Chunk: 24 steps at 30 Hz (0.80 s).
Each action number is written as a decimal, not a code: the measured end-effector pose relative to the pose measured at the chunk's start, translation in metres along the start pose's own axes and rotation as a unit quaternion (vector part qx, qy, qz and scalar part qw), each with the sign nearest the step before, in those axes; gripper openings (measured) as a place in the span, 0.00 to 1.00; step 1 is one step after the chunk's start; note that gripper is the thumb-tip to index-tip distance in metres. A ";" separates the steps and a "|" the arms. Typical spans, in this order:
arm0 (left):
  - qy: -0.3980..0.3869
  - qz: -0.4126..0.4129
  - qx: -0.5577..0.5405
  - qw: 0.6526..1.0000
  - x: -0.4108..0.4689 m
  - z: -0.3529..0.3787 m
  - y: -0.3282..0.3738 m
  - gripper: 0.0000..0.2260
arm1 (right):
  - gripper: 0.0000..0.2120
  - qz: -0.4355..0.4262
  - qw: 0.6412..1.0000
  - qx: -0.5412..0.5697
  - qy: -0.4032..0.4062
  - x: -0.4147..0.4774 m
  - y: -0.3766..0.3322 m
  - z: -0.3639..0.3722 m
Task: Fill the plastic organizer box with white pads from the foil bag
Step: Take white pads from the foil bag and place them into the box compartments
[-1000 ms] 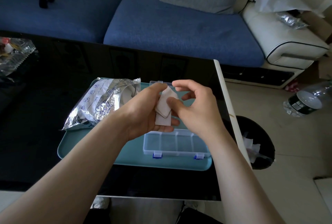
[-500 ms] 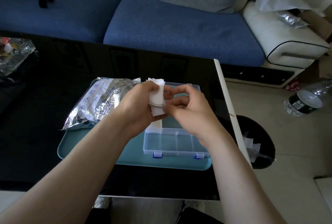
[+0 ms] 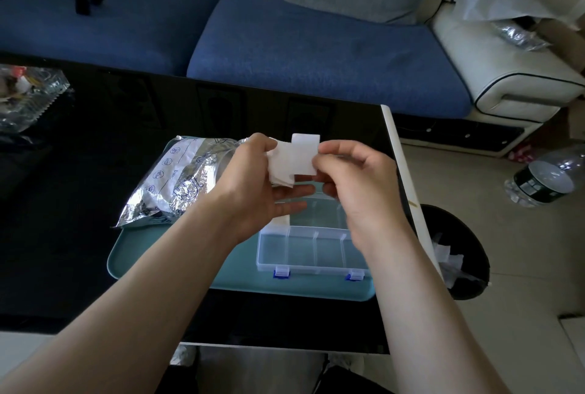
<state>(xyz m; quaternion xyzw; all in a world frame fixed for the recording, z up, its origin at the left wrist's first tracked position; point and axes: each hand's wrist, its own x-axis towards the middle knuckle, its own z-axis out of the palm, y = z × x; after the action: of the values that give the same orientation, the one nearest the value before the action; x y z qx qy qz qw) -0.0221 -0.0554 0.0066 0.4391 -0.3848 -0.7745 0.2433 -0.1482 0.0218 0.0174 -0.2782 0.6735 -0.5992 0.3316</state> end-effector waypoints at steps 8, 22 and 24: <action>-0.071 -0.014 0.035 0.997 0.002 -0.001 -0.001 0.28 | 0.10 -0.051 0.993 -0.099 -0.047 -0.003 0.008 0.006; -0.080 -0.017 0.026 0.996 -0.001 -0.002 -0.003 0.16 | 0.14 -0.126 0.965 -0.227 -0.036 0.000 0.015 0.000; -0.069 -0.025 0.064 0.995 0.000 -0.003 -0.003 0.14 | 0.32 -0.156 0.943 -0.283 -0.083 -0.001 0.015 -0.003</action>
<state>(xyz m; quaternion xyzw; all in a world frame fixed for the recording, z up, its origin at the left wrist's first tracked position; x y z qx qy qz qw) -0.0197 -0.0545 0.0035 0.4084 -0.4383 -0.7828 0.1683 -0.1494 0.0263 0.0025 -0.5107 0.7337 -0.4028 0.1965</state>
